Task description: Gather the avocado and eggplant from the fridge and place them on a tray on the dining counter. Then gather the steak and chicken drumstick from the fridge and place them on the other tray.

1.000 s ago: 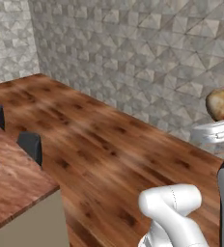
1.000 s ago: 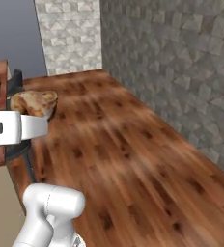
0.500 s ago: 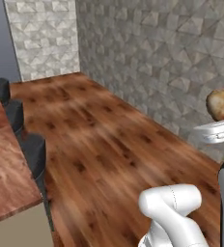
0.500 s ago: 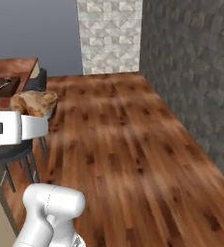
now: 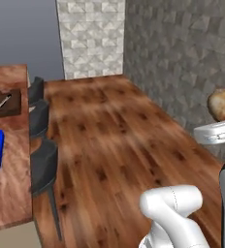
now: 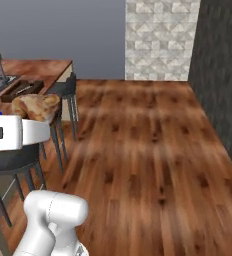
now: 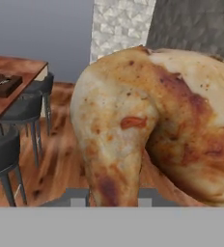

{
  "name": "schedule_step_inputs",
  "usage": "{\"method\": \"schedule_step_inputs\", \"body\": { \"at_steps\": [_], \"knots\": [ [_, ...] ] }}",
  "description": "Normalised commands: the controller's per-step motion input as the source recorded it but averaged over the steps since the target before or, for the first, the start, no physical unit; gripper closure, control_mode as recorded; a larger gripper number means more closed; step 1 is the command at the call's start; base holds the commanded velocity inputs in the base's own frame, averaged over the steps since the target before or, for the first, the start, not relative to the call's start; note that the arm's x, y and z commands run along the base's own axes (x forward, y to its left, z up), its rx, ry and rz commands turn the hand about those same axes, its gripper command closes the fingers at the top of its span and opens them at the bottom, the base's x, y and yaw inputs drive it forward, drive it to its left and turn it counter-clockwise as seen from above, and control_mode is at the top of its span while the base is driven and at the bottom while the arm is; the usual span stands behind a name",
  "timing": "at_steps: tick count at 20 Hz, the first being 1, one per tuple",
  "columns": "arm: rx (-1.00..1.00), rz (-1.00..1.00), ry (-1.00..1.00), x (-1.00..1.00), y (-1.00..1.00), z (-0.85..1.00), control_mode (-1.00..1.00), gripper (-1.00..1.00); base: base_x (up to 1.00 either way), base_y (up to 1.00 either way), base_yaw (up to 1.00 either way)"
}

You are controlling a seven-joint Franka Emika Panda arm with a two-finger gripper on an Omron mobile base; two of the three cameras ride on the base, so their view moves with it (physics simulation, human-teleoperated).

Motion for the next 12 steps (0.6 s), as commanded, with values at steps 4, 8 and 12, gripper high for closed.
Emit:
{"method": "schedule_step_inputs", "body": {
  "at_steps": [4, 8, 12],
  "knots": [
    [0.00, 0.00, 0.00, 0.00, 0.00, 0.00, 1.00, 1.00, 0.75, -0.40, 0.42],
    [0.00, 0.00, 0.00, 0.00, 0.00, 0.00, 1.00, 1.00, 0.73, -0.40, 0.42],
    [0.00, 0.00, 0.00, 0.00, 0.00, 0.00, 1.00, 1.00, 0.73, -0.38, 0.43]
  ]
}}
